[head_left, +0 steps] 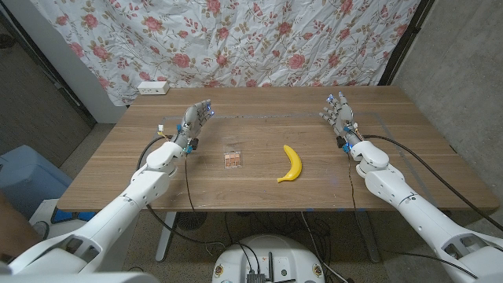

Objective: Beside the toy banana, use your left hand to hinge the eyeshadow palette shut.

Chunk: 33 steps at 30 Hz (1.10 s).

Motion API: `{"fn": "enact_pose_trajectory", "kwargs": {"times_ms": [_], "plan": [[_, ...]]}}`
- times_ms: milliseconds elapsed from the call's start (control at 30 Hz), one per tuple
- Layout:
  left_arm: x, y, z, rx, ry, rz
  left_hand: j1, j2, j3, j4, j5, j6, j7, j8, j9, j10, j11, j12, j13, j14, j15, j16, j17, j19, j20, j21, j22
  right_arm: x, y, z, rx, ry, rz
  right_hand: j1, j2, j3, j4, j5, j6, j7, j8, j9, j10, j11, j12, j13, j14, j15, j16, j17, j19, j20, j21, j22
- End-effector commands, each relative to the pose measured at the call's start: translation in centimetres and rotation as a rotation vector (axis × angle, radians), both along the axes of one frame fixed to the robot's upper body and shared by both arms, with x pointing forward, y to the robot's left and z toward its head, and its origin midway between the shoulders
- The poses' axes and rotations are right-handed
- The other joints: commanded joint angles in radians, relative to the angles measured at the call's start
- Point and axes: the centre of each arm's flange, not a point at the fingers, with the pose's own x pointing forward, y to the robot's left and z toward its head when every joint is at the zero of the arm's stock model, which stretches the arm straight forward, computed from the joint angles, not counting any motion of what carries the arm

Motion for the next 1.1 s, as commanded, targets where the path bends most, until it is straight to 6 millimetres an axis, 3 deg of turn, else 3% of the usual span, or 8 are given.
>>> {"fn": "enact_pose_trajectory", "kwargs": {"times_ms": [33, 700, 1100], "plan": [[-1.7, 0.1, 1.2, 0.077, -0.020, 0.042, -0.012, 0.082, 0.000, 0.005, 0.006, 0.023, 0.003, 0.009, 0.001, 0.018, 0.001, 0.010, 0.002, 0.009, 0.001, 0.005, 0.004, 0.006, -0.008, 0.005, 0.001, 0.0, 0.0, 0.0, 0.000, 0.000, 0.000, -0.001, 0.110, -0.001, 0.008, 0.008, 0.001, -0.007, 0.005, 0.001, 0.002, -0.008, 0.005, 0.004, -0.005, -0.138, 0.003, 0.003, 0.006, -0.001, 0.003, 0.002], [-3.7, -0.4, 3.6, 0.326, -0.108, 0.144, -0.008, 0.065, -0.001, -0.021, 0.006, 0.066, 0.006, 0.010, 0.000, 0.066, -0.001, 0.016, 0.002, 0.016, -0.009, -0.001, -0.003, -0.036, -0.014, -0.006, 0.001, 0.0, 0.0, 0.0, 0.000, 0.000, 0.000, -0.001, 0.110, -0.001, 0.008, 0.008, 0.002, -0.007, 0.005, 0.001, 0.001, -0.008, 0.005, 0.004, -0.005, -0.139, 0.003, 0.003, 0.006, -0.002, 0.003, 0.002], [-4.7, -1.0, 4.9, 0.550, -0.160, 0.213, -0.032, 0.055, -0.018, -0.003, 0.004, 0.088, 0.018, 0.009, 0.001, 0.086, 0.009, 0.015, 0.003, -0.002, 0.000, -0.002, 0.005, -0.081, -0.013, -0.011, 0.001, 0.0, 0.0, 0.0, 0.000, 0.000, 0.000, -0.001, 0.110, -0.001, 0.008, 0.008, 0.002, -0.007, 0.005, 0.001, 0.002, -0.008, 0.005, 0.004, -0.005, -0.139, 0.003, 0.002, 0.006, -0.001, 0.004, 0.002]]}}
